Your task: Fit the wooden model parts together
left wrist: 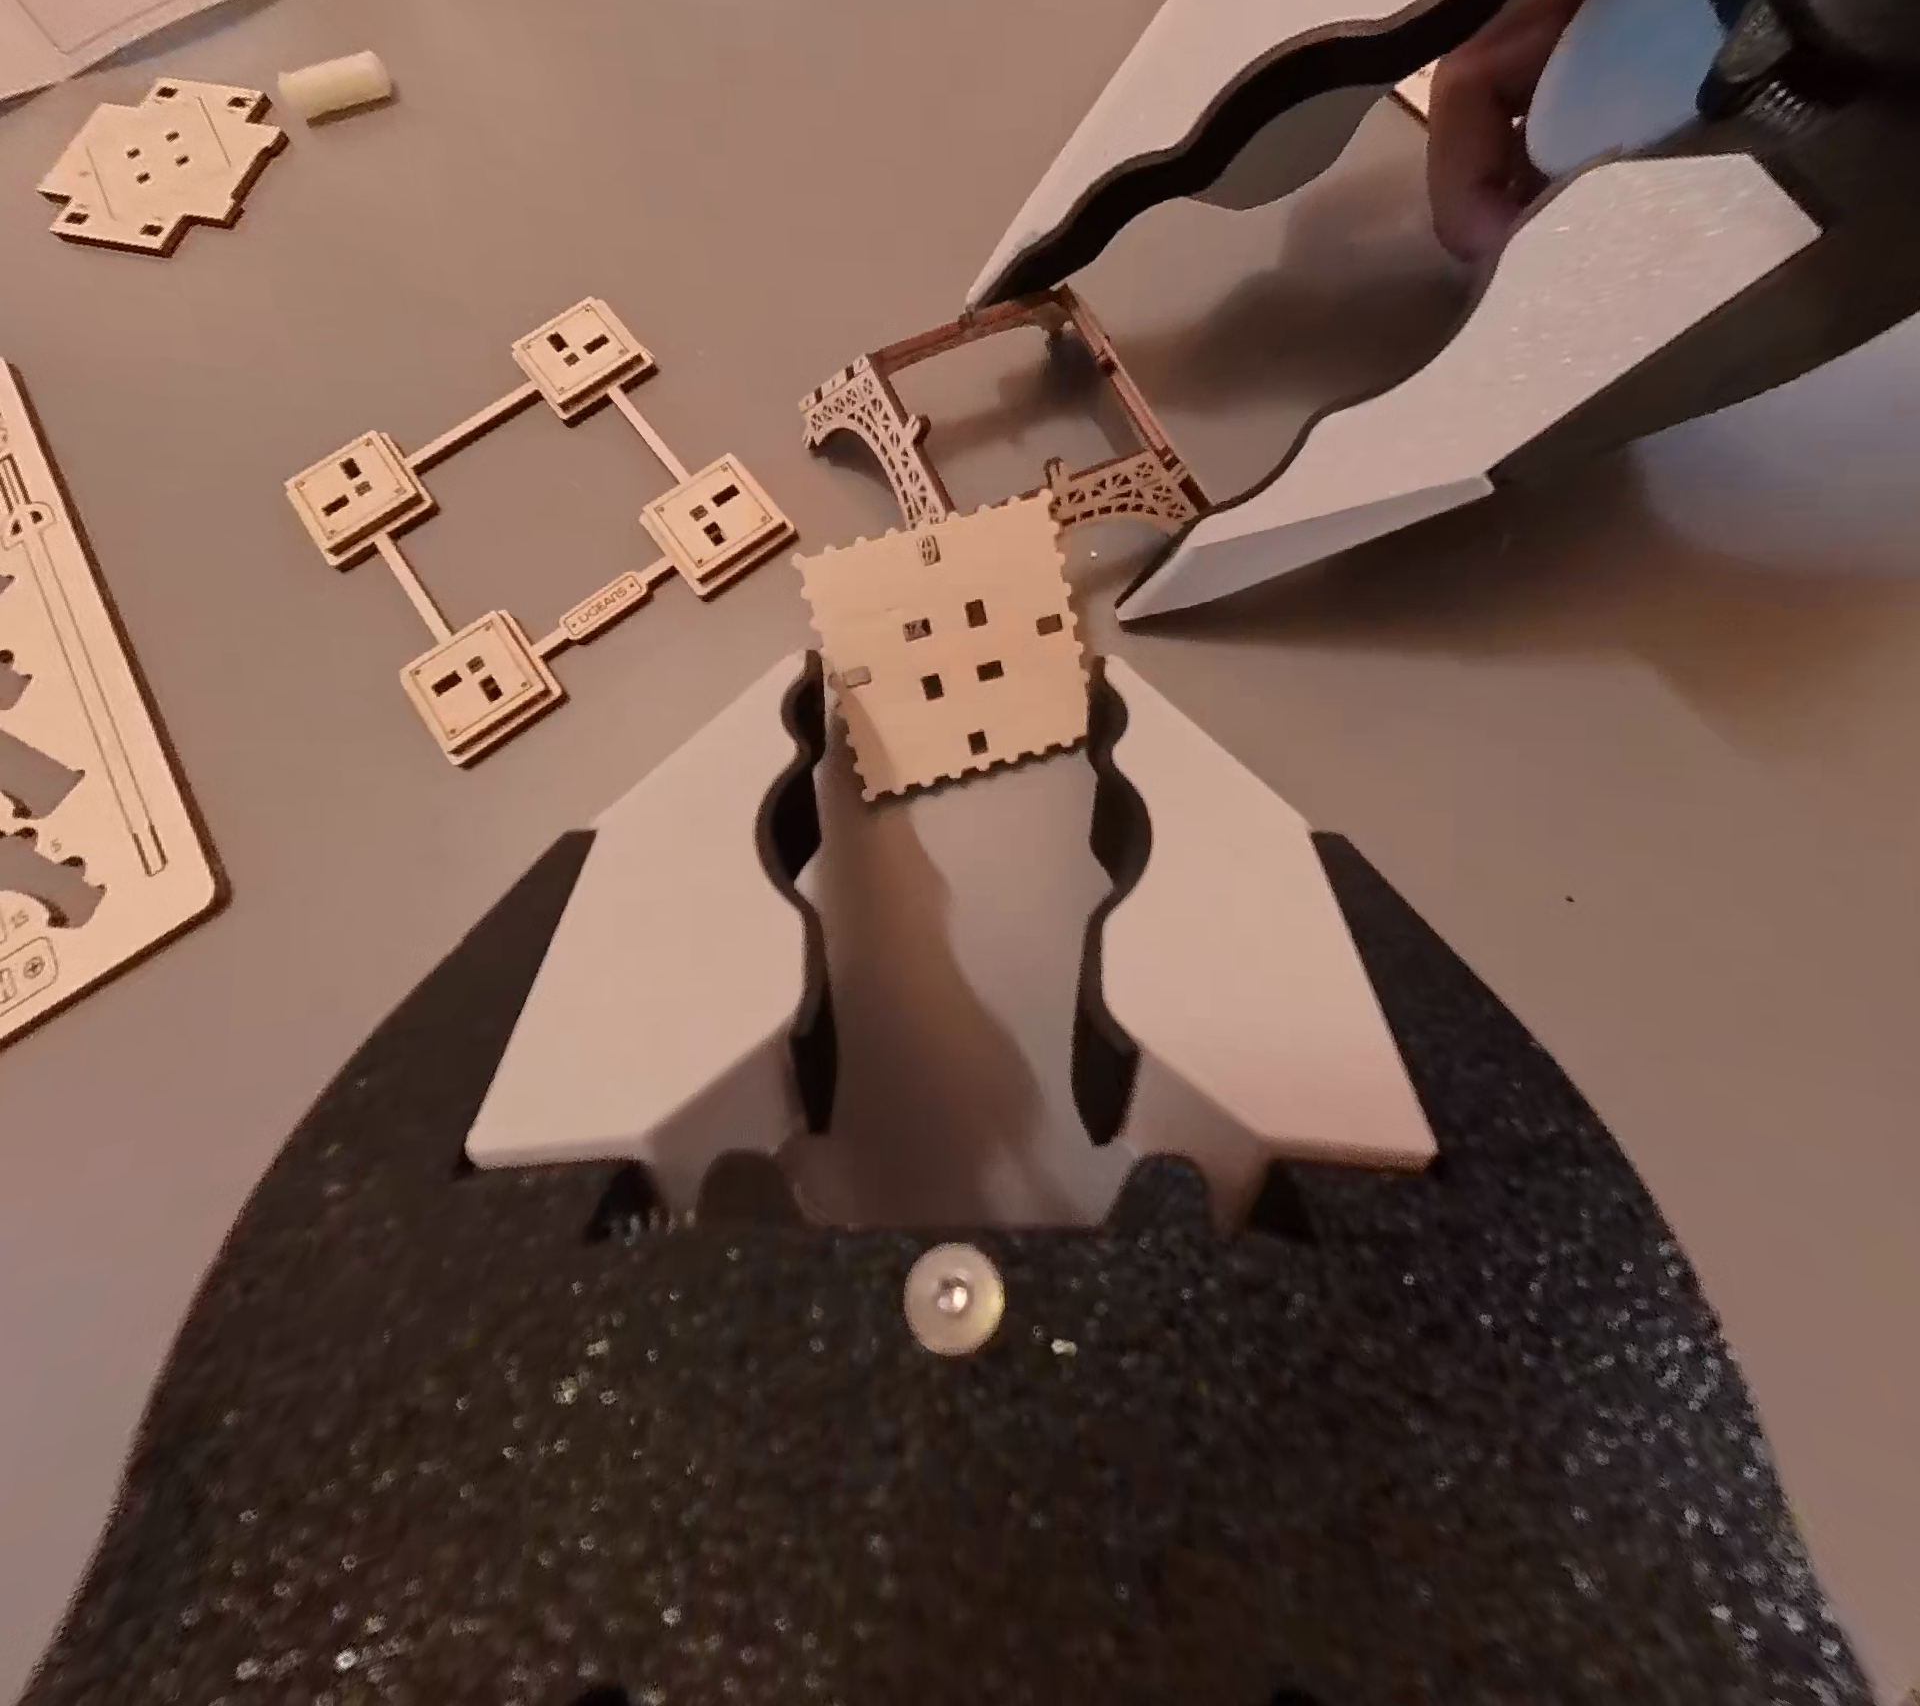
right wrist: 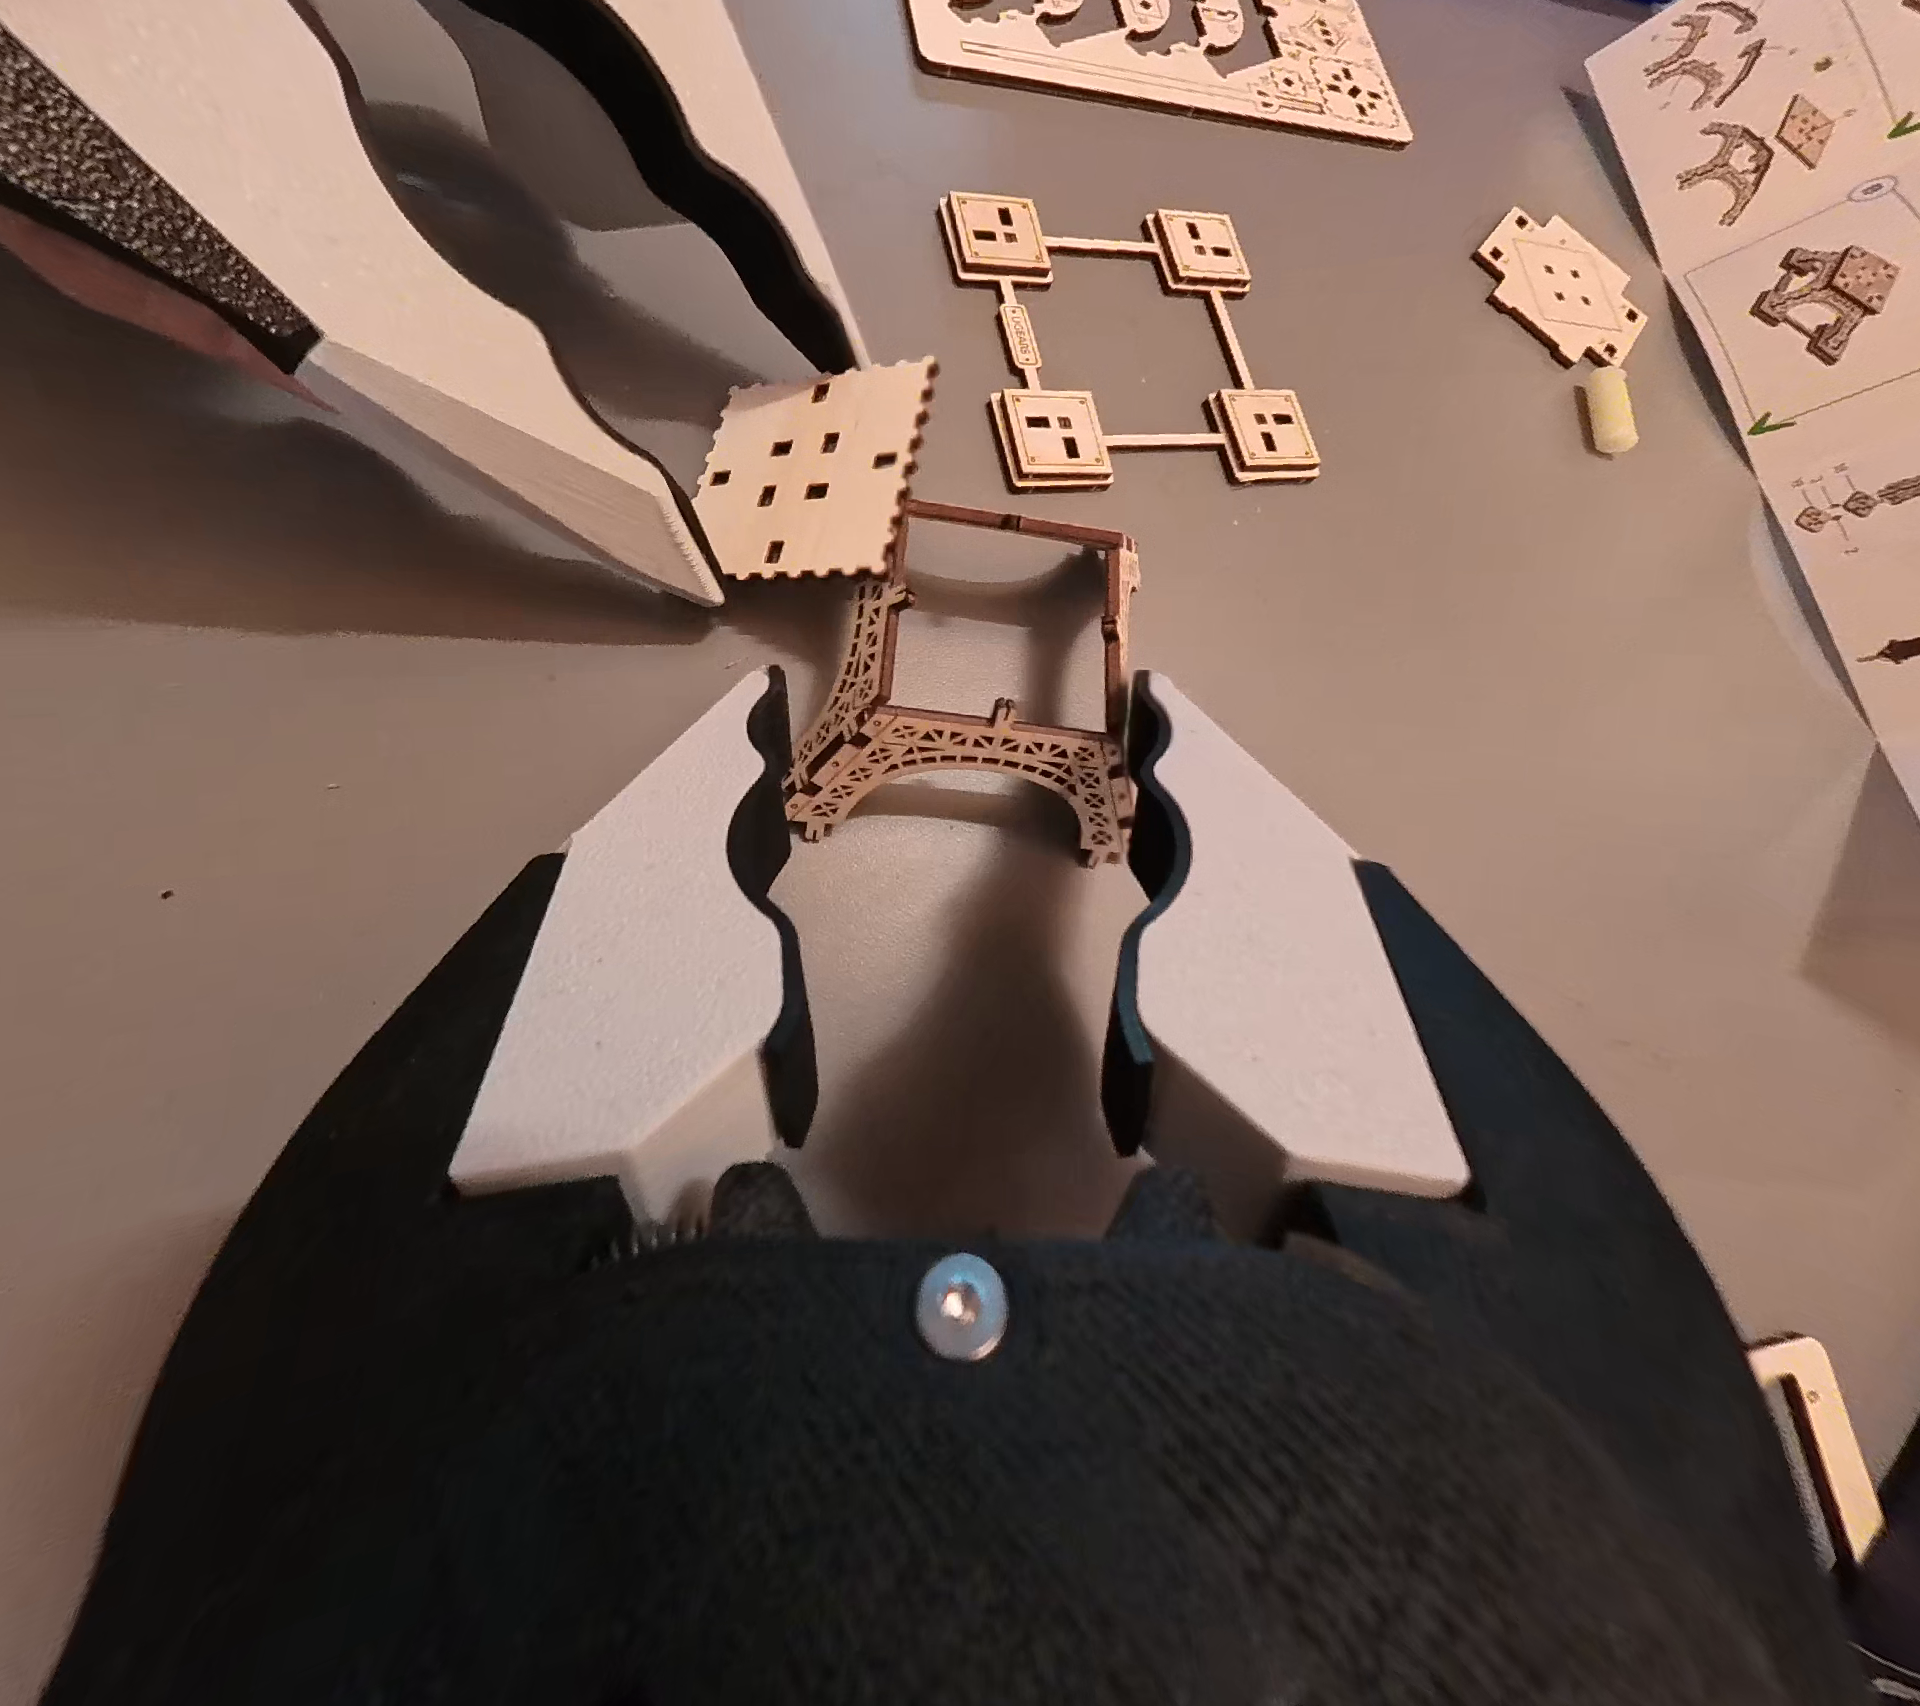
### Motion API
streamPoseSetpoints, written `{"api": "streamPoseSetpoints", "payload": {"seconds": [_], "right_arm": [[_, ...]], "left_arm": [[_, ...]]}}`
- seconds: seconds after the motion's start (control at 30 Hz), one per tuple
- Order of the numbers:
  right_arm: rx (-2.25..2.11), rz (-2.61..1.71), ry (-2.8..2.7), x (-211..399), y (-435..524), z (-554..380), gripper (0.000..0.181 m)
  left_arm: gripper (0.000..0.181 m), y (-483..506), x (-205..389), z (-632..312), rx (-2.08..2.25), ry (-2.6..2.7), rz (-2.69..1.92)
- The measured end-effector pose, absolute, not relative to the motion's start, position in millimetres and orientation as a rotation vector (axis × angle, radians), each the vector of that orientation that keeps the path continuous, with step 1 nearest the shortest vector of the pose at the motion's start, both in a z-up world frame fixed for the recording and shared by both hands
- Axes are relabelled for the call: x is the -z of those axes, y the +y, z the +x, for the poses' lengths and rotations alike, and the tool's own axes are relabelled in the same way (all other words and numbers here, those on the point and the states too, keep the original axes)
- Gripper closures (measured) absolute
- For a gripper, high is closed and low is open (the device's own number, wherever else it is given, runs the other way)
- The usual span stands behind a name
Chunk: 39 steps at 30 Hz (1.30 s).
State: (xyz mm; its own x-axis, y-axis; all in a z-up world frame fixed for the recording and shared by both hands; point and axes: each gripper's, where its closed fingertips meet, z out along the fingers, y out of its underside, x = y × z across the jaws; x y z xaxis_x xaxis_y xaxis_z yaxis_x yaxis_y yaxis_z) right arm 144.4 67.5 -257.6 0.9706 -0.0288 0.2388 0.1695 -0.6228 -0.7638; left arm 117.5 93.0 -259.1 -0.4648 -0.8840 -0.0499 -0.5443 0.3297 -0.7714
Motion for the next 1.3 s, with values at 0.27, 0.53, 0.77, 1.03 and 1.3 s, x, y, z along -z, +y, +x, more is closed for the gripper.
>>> {"api": "streamPoseSetpoints", "payload": {"seconds": [0.27,0.53,0.77,1.03,1.3], "right_arm": [[0.275,-2.227,-0.109,257.9,67.5,143.2,0.119],[0.226,-2.207,-0.237,257.3,66.2,127.2,0.120],[0.251,-2.205,-0.203,256.3,65.2,133.3,0.109],[0.242,-2.207,-0.211,256.7,65.0,131.9,0.112],[0.270,-2.205,-0.182,255.7,64.5,136.1,0.107]], "left_arm": [[0.134,84.8,226.5,116.8,1.047,2.306,-0.668],[0.134,69.2,226.1,119.9,0.933,2.734,0.160],[0.134,59.3,240.3,131.9,0.799,2.930,0.274],[0.122,57.9,244.4,137.1,0.793,2.968,0.211],[0.120,62.1,229.7,146.8,0.933,2.768,-0.112]]}}
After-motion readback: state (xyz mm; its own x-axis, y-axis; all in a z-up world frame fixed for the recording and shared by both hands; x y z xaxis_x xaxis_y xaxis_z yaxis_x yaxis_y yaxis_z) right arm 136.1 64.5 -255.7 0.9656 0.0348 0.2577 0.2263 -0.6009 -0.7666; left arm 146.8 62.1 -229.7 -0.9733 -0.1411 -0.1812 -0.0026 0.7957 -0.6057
